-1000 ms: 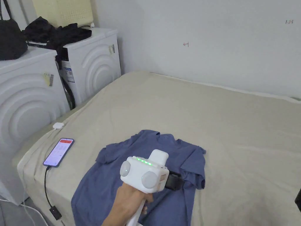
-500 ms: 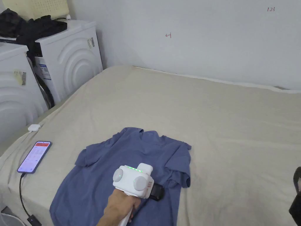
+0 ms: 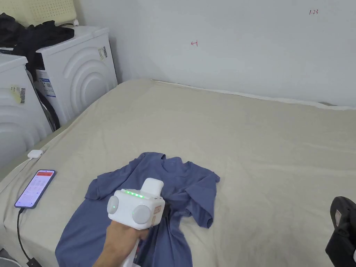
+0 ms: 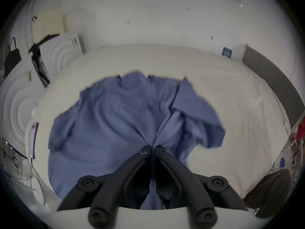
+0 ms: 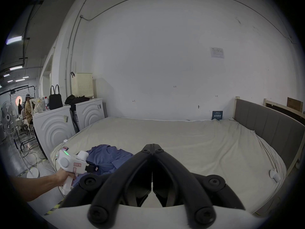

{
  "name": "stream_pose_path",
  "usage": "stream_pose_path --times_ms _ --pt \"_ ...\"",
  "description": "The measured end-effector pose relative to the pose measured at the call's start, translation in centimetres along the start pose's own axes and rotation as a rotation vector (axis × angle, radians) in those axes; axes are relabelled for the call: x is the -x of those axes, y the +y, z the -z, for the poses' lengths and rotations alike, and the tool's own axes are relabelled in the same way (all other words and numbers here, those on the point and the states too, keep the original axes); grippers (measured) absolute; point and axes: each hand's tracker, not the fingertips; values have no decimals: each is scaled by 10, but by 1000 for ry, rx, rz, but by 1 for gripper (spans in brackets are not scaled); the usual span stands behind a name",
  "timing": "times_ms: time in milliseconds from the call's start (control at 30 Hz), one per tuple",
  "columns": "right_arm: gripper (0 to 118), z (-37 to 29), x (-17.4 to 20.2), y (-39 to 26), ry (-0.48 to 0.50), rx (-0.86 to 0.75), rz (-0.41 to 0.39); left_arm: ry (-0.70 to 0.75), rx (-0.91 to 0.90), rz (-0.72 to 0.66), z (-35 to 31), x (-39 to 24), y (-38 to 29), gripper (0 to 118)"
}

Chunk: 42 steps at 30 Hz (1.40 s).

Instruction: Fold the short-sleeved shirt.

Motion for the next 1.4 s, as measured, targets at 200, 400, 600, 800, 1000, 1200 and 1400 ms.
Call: stream_pose_path --times_ms 200,400,600,800,1000,1200,1400 --pt "1 -7 -3 12 -10 -41 16 -42 -254 5 -75 -19 59 1" --pt "1 -20 -16 24 -43 -87 33 -166 -491 75 -141 -65 128 1" --pt "1 -41 -37 34 -100 -130 50 -316 -568 186 -175 -134 147 1" --pt "1 -60 -63 40 -193 -145 37 -448 -508 298 -162 -228 127 1" --pt "1 -79 -88 39 -262 -162 51 -588 -244 407 -96 -364 38 1" --pt "1 -82 -104 25 -311 -111 52 -513 -49 529 -17 -453 -45 1" --pt "1 -82 -117 14 -324 -80 90 -490 -63 536 3 -455 -76 99"
